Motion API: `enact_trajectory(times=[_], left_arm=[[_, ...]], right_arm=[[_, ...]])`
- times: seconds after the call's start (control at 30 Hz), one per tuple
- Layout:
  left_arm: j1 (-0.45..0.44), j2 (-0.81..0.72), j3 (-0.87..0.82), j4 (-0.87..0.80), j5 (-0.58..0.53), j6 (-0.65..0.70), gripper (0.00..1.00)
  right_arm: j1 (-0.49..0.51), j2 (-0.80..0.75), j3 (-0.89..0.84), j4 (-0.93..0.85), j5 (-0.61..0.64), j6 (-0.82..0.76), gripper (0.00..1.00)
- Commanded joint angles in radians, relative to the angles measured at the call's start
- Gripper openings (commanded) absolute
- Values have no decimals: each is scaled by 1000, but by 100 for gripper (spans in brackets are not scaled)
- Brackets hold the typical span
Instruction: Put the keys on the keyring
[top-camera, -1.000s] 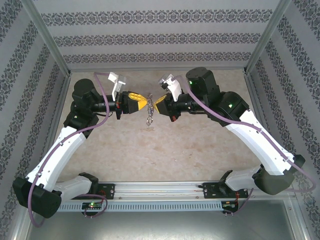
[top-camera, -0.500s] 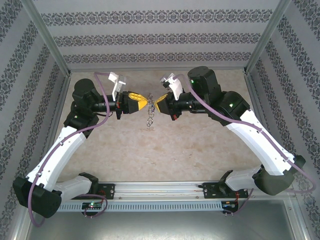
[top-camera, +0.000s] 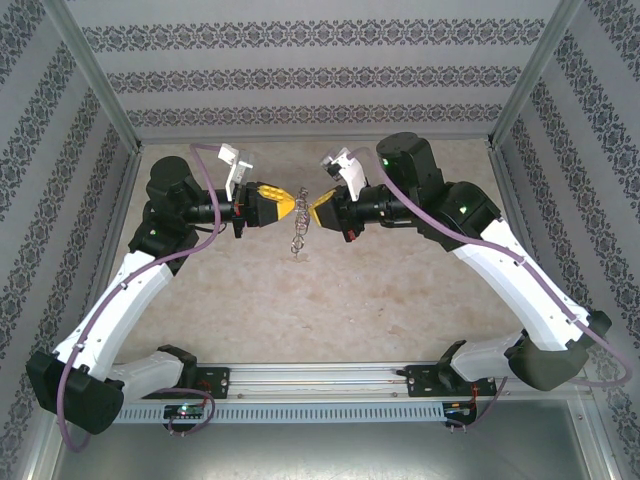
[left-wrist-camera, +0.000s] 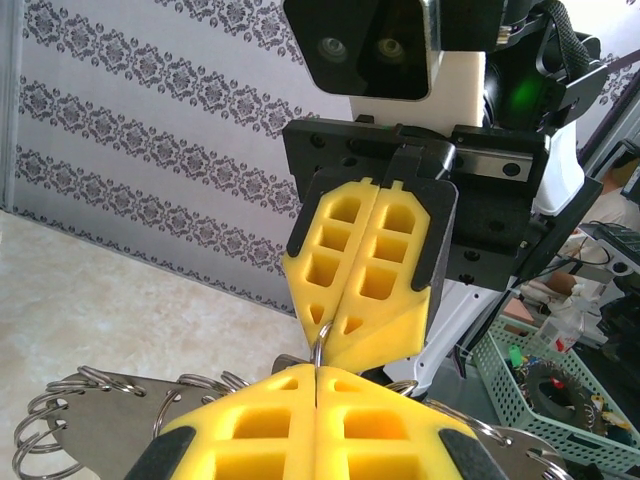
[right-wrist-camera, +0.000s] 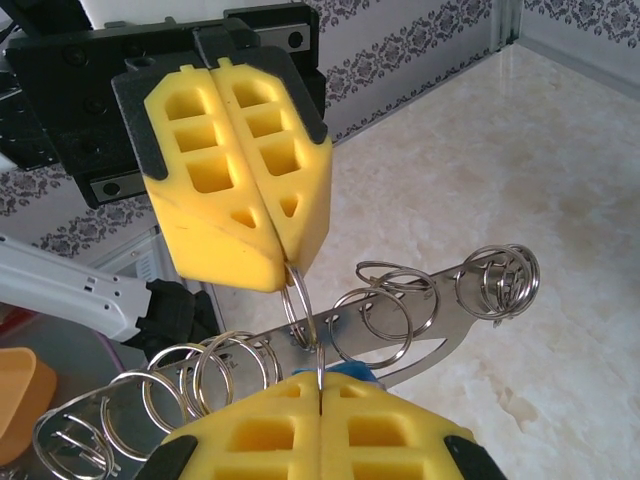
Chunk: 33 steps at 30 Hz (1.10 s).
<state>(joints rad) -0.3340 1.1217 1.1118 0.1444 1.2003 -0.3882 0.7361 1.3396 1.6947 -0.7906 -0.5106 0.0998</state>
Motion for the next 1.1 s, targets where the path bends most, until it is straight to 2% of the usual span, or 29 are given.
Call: enact_trajectory(times=[0.0, 0.43, 1.07], left_arm=[[-9, 3, -3, 87, 3, -33, 0], [-8, 39, -4, 159, 37, -77, 0], [-10, 46, -4, 171, 47, -87, 0]], right_arm=[[-9, -34, -24, 10, -32, 33, 0], [-9, -29, -29, 31, -14, 43, 0], [-43, -32, -52, 25, 3, 75, 0]])
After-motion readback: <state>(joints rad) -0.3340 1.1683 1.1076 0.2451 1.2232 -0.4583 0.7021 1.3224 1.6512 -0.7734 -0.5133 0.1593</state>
